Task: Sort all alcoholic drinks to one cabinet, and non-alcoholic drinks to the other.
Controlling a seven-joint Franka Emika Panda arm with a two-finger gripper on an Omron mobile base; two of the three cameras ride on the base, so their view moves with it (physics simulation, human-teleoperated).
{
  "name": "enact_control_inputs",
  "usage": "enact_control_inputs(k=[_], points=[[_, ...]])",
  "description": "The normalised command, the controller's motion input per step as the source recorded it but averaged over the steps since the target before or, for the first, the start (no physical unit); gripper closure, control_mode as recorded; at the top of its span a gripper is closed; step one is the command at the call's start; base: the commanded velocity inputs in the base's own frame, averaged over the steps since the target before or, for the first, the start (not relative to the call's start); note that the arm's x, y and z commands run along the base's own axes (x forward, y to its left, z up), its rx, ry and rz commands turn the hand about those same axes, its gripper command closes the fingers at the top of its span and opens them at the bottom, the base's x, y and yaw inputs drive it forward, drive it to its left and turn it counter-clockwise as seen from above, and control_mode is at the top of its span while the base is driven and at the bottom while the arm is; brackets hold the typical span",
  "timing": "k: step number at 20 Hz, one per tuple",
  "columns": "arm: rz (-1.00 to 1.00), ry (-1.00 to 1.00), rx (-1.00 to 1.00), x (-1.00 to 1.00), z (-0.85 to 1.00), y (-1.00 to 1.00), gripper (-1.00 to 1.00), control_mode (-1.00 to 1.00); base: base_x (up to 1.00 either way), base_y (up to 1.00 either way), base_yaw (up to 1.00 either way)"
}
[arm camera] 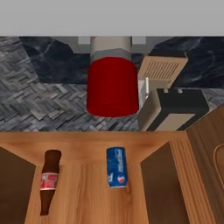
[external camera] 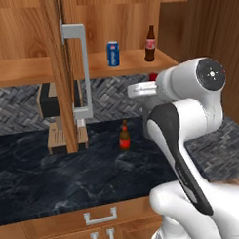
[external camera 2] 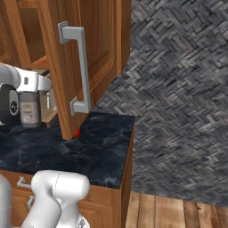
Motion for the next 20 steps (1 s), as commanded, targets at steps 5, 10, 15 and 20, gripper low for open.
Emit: enact_control_inputs(k=[5,10,15,20], points=[[0.01,0.00,0.02,-0.25,0.00,-0.03,1.00,-1.00,0.00,0.00,0.00],[0.00,0.00,0.00,-0.17,0.00,0.00,1.00,1.00,-0.48,0.00,0.00],[0.00,0.00,0.00,0.00,0.00,0.00,1.00,1.00,-1.00,0.00,0.00],[0.00,0.00,0.00,0.00,0.00,0.00,1.00,1.00,-0.91,0.19,0.00]])
